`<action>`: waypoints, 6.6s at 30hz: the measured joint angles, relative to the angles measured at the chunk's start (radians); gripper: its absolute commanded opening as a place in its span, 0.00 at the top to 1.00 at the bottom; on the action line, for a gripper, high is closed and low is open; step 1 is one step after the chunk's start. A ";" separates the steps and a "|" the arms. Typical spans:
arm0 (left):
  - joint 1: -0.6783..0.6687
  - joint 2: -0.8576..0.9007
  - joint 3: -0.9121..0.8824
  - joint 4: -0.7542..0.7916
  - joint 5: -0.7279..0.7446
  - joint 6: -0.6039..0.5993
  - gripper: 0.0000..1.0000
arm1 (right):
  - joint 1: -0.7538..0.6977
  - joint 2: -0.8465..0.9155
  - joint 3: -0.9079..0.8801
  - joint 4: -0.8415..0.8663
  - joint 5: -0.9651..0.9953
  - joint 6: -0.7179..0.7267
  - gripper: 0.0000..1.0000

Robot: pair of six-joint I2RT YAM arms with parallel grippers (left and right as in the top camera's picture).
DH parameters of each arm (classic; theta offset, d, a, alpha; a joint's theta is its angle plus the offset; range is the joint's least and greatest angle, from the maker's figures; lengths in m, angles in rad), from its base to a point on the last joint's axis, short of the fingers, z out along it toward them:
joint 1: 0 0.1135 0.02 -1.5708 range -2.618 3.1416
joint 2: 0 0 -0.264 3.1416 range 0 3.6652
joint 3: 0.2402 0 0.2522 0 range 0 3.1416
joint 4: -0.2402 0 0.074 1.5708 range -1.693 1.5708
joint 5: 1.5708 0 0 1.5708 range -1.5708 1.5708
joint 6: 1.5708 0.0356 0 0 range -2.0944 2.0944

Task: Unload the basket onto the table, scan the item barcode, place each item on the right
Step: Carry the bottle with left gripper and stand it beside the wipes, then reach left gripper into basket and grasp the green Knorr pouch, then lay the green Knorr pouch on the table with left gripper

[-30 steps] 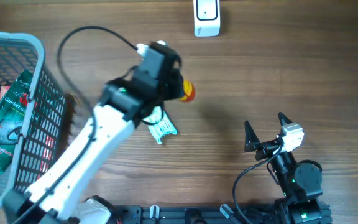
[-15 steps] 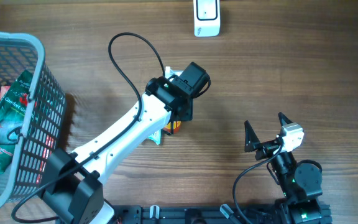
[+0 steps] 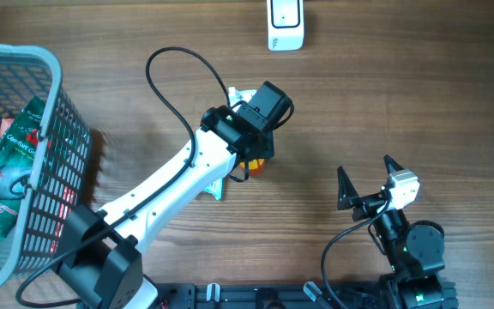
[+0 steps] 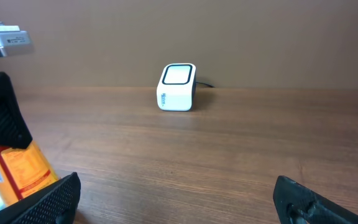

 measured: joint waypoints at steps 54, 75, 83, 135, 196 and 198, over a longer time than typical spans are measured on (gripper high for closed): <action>1.328 -0.251 0.165 0.091 -0.109 -0.213 0.00 | 0.000 0.000 0.000 0.000 0.000 0.000 0.00; 1.457 0.171 0.165 0.050 0.162 -0.709 0.01 | 0.000 0.000 0.000 0.000 0.000 0.000 0.00; 1.403 0.218 0.163 0.040 0.168 -0.718 0.90 | 0.000 0.000 0.000 0.000 0.000 0.000 0.00; 0.537 -0.489 0.160 -0.388 0.346 0.503 0.96 | 0.000 0.000 0.000 0.000 0.000 0.000 0.00; 0.310 -0.603 -0.029 0.259 0.113 0.420 0.00 | 0.000 0.000 0.000 0.000 0.000 0.000 0.00; 0.356 -0.587 0.073 0.227 0.058 0.420 0.00 | 0.000 0.000 0.000 0.000 0.000 0.000 0.00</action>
